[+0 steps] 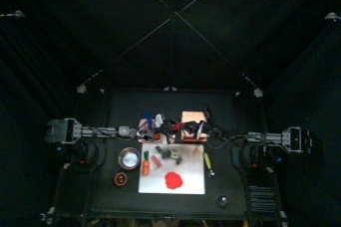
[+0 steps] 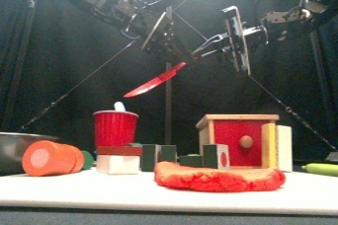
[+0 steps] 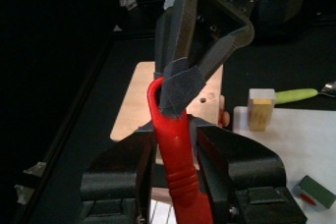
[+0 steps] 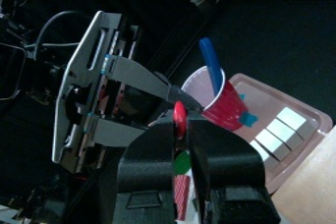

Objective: Grab knife handle

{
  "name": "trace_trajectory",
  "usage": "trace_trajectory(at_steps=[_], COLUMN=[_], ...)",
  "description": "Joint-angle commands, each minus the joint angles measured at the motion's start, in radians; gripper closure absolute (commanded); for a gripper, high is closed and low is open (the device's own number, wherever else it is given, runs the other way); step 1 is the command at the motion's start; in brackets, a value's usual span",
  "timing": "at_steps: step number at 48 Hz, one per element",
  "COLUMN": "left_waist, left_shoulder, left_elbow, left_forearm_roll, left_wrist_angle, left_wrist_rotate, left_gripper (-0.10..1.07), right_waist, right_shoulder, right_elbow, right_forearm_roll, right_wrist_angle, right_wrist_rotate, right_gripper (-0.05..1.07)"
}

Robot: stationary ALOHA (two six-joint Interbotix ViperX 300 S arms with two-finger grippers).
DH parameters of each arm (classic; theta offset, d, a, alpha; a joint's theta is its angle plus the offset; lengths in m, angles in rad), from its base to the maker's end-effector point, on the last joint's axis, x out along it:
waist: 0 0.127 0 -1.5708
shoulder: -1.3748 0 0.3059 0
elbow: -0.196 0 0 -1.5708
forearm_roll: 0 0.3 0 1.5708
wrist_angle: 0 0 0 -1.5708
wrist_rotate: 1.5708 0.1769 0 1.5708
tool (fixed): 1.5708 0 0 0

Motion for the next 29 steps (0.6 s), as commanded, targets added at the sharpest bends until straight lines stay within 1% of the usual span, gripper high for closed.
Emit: trace_trajectory(at_steps=[1, 7, 12, 21, 24, 29], left_waist=[-0.008, -0.014, -0.02, -0.021, -0.021, -0.021], left_shoulder=[-0.029, -0.041, -0.06, -0.091, -0.1, -0.135], left_elbow=[-0.028, -0.029, -0.029, -0.025, -0.021, -0.003], left_forearm_roll=[0.005, 0.003, 0.005, 0.005, 0.002, -0.003], left_wrist_angle=[-0.002, 0.0, -0.002, -0.009, -0.011, -0.029], left_wrist_rotate=[-0.002, -0.002, -0.002, -0.002, -0.003, -0.02], left_gripper=[0.29, 0.27, 0.22, 0.1, 0.08, 0.05], right_waist=[-0.005, -0.005, -0.003, -0.002, -0.003, -0.006], right_shoulder=[-0.021, -0.028, -0.041, -0.072, -0.084, -0.118], right_elbow=[-0.009, 0.002, 0.012, 0.023, 0.029, 0.052], right_forearm_roll=[-0.005, -0.023, -0.055, -0.11, -0.123, -0.176], right_wrist_angle=[-0.003, -0.003, -0.008, -0.014, -0.015, -0.015], right_wrist_rotate=[-0.003, -0.008, -0.011, -0.006, -0.015, -0.02], right_gripper=[0.72, 0.72, 0.72, 0.72, 0.72, 0.72])
